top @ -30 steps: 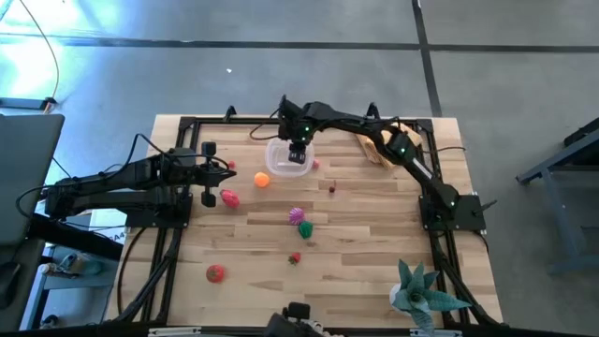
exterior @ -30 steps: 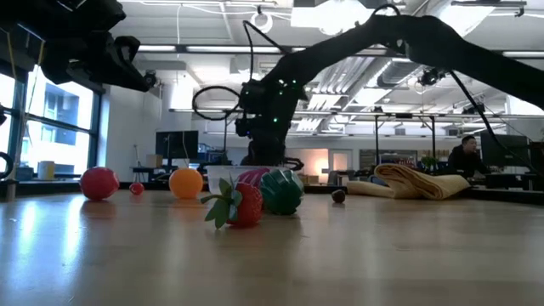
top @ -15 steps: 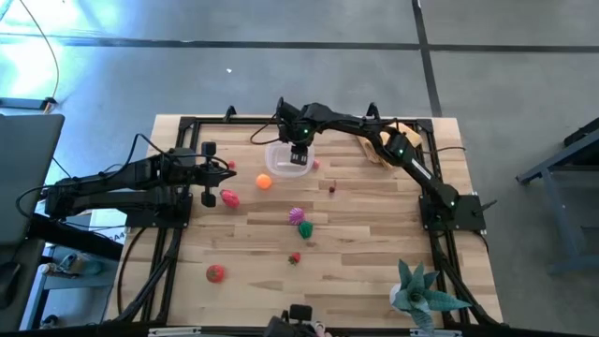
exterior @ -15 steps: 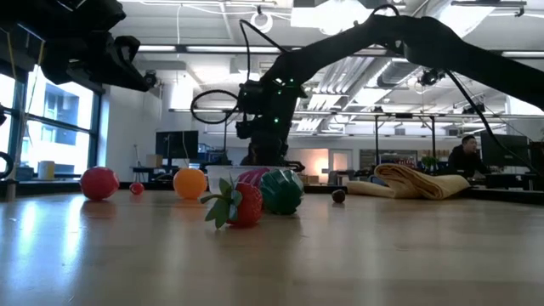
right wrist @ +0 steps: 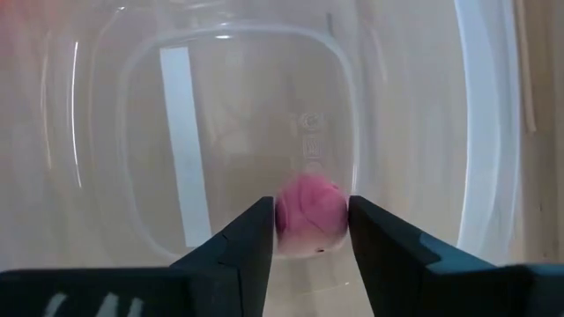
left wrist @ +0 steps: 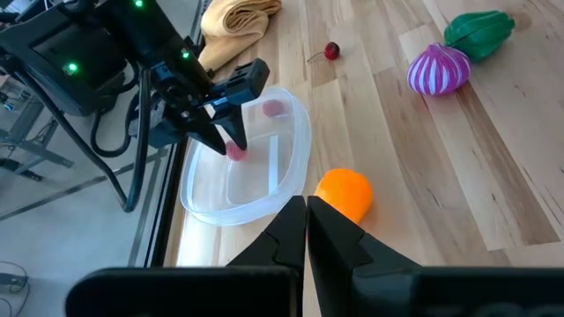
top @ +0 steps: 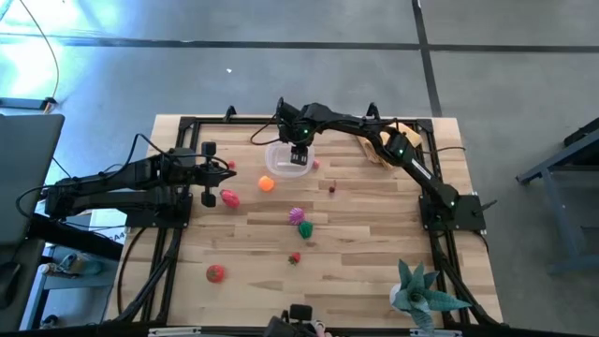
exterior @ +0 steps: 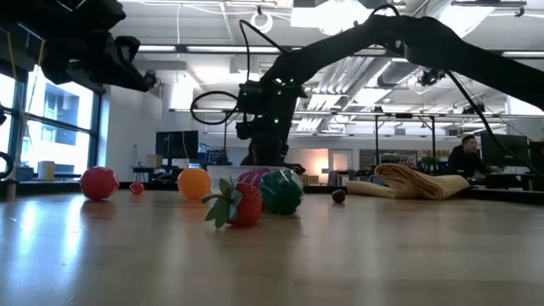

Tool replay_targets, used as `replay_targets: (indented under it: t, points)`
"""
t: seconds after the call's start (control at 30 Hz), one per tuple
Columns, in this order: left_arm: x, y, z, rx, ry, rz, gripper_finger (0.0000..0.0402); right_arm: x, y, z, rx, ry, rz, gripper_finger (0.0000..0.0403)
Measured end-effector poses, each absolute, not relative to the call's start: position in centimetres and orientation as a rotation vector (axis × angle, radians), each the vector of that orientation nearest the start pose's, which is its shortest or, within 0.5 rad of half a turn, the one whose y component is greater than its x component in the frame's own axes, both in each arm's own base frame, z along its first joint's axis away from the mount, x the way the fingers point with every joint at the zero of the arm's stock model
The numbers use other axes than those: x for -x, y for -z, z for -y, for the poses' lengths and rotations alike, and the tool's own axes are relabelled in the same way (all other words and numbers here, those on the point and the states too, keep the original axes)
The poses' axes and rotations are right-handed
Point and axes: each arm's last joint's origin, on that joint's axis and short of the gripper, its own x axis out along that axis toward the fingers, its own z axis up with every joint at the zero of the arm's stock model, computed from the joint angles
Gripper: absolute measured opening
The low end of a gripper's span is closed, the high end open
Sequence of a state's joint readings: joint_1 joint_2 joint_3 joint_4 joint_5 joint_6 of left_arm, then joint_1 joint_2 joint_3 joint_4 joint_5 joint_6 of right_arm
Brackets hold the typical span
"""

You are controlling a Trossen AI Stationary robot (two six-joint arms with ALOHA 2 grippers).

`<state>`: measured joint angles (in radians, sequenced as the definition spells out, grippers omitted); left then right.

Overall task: Pick and placing Produce into tupperware
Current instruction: Put the right pink peach into the transparent bin, then put the pink peach into the transparent bin

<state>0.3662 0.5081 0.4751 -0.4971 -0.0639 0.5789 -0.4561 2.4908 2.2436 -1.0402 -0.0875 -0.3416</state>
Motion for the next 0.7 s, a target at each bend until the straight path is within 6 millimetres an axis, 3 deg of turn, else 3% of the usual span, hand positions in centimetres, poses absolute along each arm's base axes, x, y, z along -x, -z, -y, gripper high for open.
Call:
replay_targets:
  t: [0.37,0.47,0.7]
  points:
    - [-11.1,-23.5,-4.5,-0.476,-0.254,-0.632,0.0005,-45.7,-17.1,22.1,-0.088,0.097,-1.277,0.0155]
    - [-11.1,-23.5,-4.5,-0.476,-0.254,-0.632,0.0005,-45.4,-18.5,21.9,-0.086,0.105,-1.272,0.016]
    - [-11.1,-23.5,-4.5,-0.476,-0.254,-0.632,0.0005,-44.3,-23.8,20.3,-0.008,0.162,-1.243,0.0161]
